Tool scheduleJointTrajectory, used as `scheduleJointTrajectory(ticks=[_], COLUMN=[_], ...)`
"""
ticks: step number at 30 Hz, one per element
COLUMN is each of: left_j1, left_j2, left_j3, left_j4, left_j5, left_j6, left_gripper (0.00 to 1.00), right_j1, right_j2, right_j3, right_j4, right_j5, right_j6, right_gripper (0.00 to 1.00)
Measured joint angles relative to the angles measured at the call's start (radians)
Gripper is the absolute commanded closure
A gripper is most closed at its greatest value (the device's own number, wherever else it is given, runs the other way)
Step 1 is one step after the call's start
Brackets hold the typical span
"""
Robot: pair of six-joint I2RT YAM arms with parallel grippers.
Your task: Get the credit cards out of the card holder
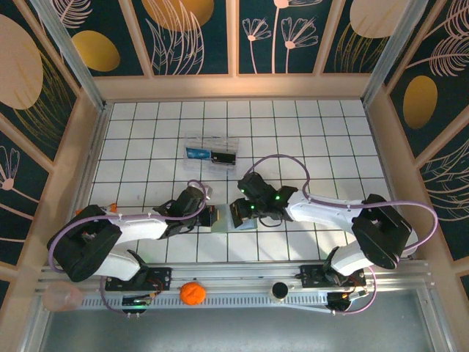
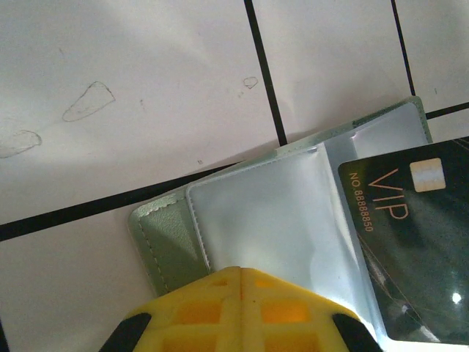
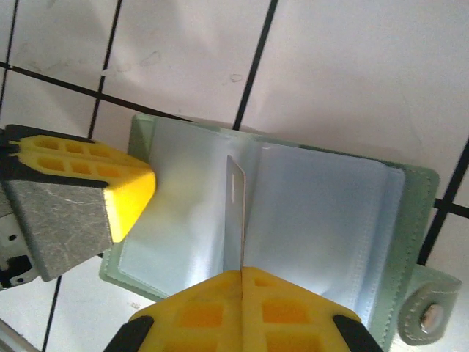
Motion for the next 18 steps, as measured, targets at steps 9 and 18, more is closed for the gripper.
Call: scheduleJointTrajectory(ticks=[9,18], left_j1=[0.0,0.0], left_j2=[0.011,0.015], left_j3=[0.004,0.009], left_j4=[0.004,0.005], left_j5=[0.002,0.004], left_j6=[0.005,0.007], left_gripper=[0.97,0.98], right_j1=[0.004,-0.018], right_j2=[0.029,0.032], right_j3=[0.0,-0.041], right_j4=[0.014,0.085], right_j5=[-0.019,-0.08], right_j6=[0.001,0.0], right_gripper=[0.88,0.81])
